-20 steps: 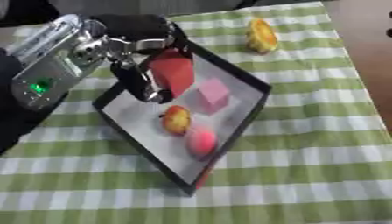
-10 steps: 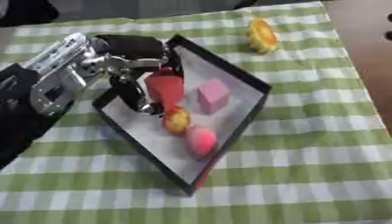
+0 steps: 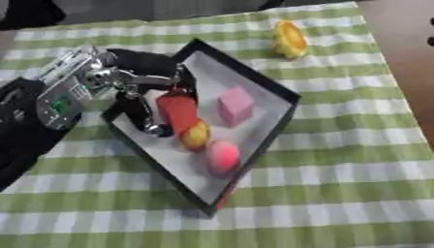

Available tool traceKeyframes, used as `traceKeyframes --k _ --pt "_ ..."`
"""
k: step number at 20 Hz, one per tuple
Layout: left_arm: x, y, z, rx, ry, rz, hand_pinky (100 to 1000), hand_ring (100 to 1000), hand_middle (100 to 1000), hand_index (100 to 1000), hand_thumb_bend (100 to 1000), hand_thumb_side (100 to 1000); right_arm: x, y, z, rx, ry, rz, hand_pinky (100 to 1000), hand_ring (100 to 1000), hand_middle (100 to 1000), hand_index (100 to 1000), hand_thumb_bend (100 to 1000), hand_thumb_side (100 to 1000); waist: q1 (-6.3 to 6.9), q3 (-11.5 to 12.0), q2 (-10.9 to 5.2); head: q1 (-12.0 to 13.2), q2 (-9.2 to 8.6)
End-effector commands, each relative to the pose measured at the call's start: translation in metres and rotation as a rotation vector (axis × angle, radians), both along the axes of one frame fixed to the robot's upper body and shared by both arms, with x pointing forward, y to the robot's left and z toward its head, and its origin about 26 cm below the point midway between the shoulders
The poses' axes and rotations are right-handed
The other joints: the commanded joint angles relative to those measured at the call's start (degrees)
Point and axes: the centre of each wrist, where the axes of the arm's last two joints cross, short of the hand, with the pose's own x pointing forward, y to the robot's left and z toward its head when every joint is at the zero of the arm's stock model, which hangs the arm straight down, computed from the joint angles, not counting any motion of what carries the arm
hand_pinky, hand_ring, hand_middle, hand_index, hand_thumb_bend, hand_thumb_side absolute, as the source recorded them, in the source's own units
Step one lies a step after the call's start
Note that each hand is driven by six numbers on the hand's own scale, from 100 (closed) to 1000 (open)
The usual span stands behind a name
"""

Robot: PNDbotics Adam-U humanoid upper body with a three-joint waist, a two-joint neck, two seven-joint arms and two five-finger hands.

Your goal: Pick up objects on the table and place them in the box.

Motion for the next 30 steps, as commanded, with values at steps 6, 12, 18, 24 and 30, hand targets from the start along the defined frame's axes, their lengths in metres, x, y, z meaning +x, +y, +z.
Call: traceKeyframes --k 6,12,18,24,30 --pt "0.001 0.003 0.012 0.014 -0.05 0.036 775 799 794 850 696 362 -0.001 -0.002 0.009 -0.026 -0.022 -0.004 869 931 766 911 100 583 -1.08 -0.2 0.17 0.0 -0.75" --pt "-0.004 -0.001 0.017 0.004 -0.123 0.061 818 844 837 887 835 528 -0.001 -0.002 0.009 -0.028 -0.022 -0.004 870 930 766 911 100 582 -1.03 -0.1 0.05 0.0 -0.62" --pt "-0.008 -0.003 0.022 -0.012 -0.161 0.08 809 837 821 885 828 537 -0.001 -0.003 0.01 -0.03 -0.02 -0.002 871 930 767 911 100 578 -0.9 0.2 -0.47 0.0 -0.43" --pt "-0.027 0.005 0.047 -0.159 -0.233 0.088 784 811 794 859 689 437 -0.002 -0.005 0.012 -0.036 -0.023 -0.004 871 930 768 911 100 569 -0.53 1.2 -1.49 -0.4 -0.19" --pt "-0.088 0.019 0.087 -0.359 -0.369 0.038 783 809 794 852 663 385 -0.003 -0.008 0.023 -0.054 -0.055 -0.001 871 930 772 911 100 555 -0.38 2.7 -2.39 -1.9 -0.01"
